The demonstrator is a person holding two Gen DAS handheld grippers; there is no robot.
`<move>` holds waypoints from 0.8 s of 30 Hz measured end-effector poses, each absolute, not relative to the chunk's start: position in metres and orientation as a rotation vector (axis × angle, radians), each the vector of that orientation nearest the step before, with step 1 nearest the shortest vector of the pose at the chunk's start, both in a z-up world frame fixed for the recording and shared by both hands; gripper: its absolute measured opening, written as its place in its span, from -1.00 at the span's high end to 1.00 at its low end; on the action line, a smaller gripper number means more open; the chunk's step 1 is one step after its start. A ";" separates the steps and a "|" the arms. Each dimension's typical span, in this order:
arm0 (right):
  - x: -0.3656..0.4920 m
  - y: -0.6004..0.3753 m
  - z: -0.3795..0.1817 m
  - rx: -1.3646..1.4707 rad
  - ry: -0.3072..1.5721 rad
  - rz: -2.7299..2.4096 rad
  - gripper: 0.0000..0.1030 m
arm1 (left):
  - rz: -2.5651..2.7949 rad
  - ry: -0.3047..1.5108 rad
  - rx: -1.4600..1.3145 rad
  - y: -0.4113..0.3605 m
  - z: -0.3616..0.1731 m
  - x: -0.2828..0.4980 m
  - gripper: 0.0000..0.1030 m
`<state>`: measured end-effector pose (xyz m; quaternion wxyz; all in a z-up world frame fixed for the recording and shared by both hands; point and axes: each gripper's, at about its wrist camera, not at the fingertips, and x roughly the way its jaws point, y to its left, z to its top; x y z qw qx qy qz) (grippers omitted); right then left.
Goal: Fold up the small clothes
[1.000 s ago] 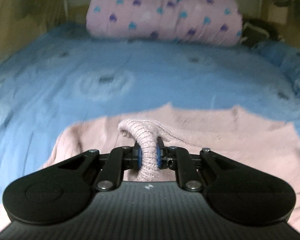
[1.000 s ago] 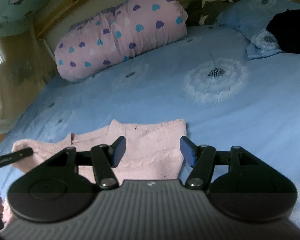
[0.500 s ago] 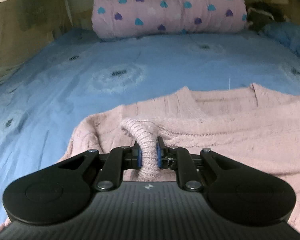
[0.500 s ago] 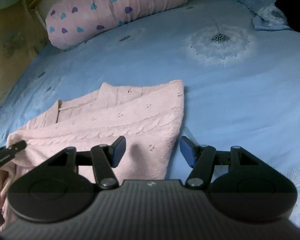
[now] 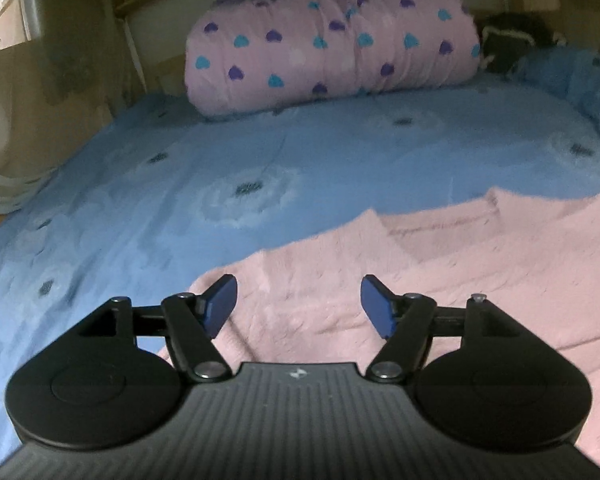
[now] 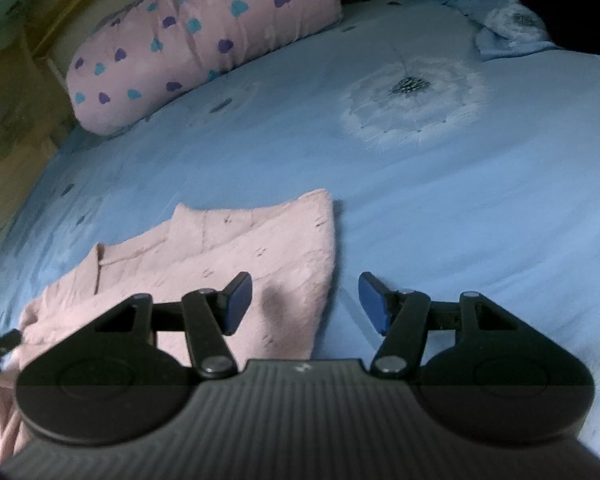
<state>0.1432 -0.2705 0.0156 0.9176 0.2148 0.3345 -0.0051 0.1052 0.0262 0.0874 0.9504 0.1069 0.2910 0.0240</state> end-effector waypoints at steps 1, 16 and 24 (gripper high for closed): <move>0.145 -0.270 0.014 0.436 0.689 -0.005 -0.20 | 0.029 0.585 0.203 0.024 0.089 0.104 -0.37; 0.158 -0.277 0.006 0.334 0.667 -0.070 0.69 | -0.012 0.711 0.115 0.035 0.021 0.132 -0.22; 0.125 -0.269 0.028 0.363 0.645 0.022 0.58 | -0.041 0.701 0.034 0.040 0.029 0.127 -0.38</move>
